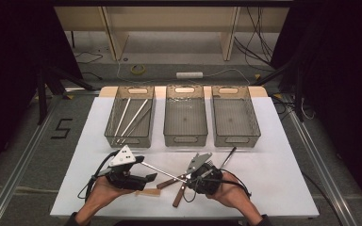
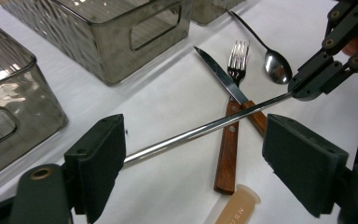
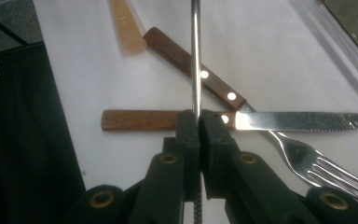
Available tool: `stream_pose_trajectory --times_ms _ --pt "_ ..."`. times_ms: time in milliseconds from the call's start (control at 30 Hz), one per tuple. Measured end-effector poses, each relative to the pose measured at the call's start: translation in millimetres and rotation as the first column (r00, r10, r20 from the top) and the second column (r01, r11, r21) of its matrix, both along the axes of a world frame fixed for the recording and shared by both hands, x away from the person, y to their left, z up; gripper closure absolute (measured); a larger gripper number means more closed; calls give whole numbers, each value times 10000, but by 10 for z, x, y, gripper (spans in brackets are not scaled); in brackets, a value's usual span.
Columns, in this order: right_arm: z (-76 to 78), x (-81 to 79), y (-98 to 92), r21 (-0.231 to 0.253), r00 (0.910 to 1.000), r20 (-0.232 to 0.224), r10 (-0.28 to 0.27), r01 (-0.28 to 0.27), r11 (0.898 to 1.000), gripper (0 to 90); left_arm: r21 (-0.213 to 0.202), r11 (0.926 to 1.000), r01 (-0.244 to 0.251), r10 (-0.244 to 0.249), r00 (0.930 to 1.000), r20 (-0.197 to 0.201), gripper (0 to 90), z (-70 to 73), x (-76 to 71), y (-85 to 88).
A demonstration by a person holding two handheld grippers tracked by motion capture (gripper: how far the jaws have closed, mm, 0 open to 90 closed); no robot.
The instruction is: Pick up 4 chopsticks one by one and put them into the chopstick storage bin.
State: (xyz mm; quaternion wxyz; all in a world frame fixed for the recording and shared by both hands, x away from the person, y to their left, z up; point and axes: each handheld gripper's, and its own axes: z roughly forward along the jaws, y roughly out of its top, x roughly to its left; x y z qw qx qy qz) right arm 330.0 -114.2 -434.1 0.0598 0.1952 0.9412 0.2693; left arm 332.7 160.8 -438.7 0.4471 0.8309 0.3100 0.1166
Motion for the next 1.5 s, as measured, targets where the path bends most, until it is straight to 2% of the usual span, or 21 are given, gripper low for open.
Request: stream_pose_trajectory --times_ms 100,200,333,533,733,867,933,1033,1200,1267,1333,1500 --pt "9 -23 19 -42 9998 41 219 -219 9998 872 512 9986 131 -134 9999 56 210 -15 -6 -22" --pt "11 -41 31 -46 9997 6 237 -237 9997 872 777 9965 308 -314 9995 75 211 -18 -14 -43" --pt "30 -70 50 -52 9991 -29 413 -413 9991 872 937 9947 434 -443 9990 73 213 -20 -30 -65" --pt "57 -104 78 -75 9976 -24 692 -692 9976 872 1379 9864 890 -895 9960 -26 226 -34 -66 -127" --pt "78 -130 92 -109 9960 -54 888 -889 9960 872 2074 9701 1264 -1277 9918 -73 244 -66 -101 -190" --pt "92 -150 103 -153 9945 -69 1045 -1045 9944 872 2282 9624 1471 -1451 9891 -253 268 -79 -109 -206" --pt "102 -163 111 -146 9933 -47 1157 -1157 9932 872 2474 9556 1603 -1581 9870 -290 289 -85 -115 -212" --pt "106 -178 123 -179 9921 -50 1250 -1251 9920 872 2597 9489 1792 -1773 9837 -309 323 -94 -132 -228" --pt "111 -190 134 -194 9897 -67 1430 -1431 9895 872 2872 9327 2181 -2177 9754 -336 386 -105 -161 -255" --pt "113 -192 136 -216 9892 -75 1465 -1466 9890 872 2881 9300 2281 -2272 9731 -369 413 -111 -168 -265" --pt "116 -198 137 -238 9897 -129 1423 -1426 9895 872 2982 9233 2419 -2402 9698 -429 443 -113 -171 -266" --pt "116 -201 135 -269 9880 -176 1534 -1538 9877 872 3113 9150 2567 -2573 9655 -398 510 -110 -184 -271"
